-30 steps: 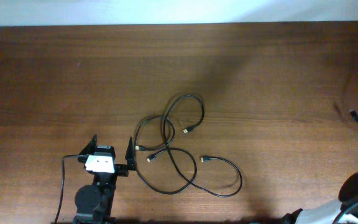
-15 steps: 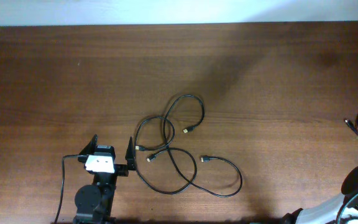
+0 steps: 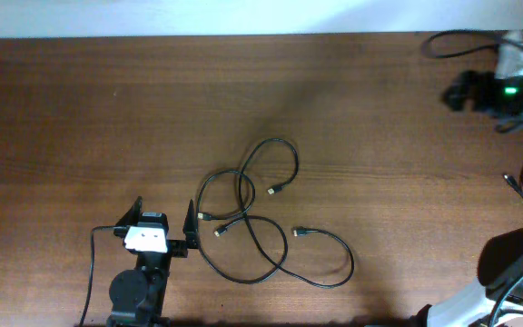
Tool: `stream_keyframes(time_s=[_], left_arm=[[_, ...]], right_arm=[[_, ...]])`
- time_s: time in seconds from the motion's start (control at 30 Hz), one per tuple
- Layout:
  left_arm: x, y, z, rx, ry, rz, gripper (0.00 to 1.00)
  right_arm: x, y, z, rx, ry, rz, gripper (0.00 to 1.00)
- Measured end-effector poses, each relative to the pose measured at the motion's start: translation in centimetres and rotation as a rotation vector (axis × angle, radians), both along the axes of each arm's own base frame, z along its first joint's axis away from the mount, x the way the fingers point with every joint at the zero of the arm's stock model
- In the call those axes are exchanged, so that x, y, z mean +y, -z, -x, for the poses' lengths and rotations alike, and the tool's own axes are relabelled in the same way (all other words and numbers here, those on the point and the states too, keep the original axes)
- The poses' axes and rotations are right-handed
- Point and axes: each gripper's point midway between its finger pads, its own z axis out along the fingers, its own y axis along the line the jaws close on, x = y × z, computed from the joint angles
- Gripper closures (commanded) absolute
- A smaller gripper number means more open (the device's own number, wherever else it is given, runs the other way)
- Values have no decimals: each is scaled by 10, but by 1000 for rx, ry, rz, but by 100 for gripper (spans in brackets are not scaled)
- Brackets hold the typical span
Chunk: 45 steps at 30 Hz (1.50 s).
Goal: Untangle cables
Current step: 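Move the right gripper back to center and grasp another black cable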
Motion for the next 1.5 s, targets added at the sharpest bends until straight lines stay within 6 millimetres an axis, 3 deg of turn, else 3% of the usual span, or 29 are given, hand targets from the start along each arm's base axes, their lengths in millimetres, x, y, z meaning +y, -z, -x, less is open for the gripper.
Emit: stream_keyframes(time_s=[0.03,0.13,0.3,0.53,0.67,0.77,0.97,1.17,1.37,1.43,1.5], left_arm=[[0,0,0,0,0,0,1],[0,0,0,0,0,0,1],[0,0,0,0,0,0,1],[0,0,0,0,0,0,1],[0,0,0,0,0,0,1],[0,0,0,0,0,0,1],[0,0,0,0,0,0,1],[0,0,0,0,0,0,1],[0,0,0,0,0,0,1],[0,0,0,0,0,0,1],[0,0,0,0,0,0,1]], right_arm=[[29,1,0,5,-105,11,1],[83,6,12,52,-272,15,1],[164,15,72,253,-507,-3,1],[238,18,134,384,-754,26,1],[270,41,178,491,-897,61,1],[282,74,208,583,-962,88,1],[281,134,254,729,-991,107,3],[276,164,280,796,-985,51,11],[269,185,307,869,-964,-21,12],[271,192,310,861,-967,-46,27],[272,196,317,866,-978,-58,55]])
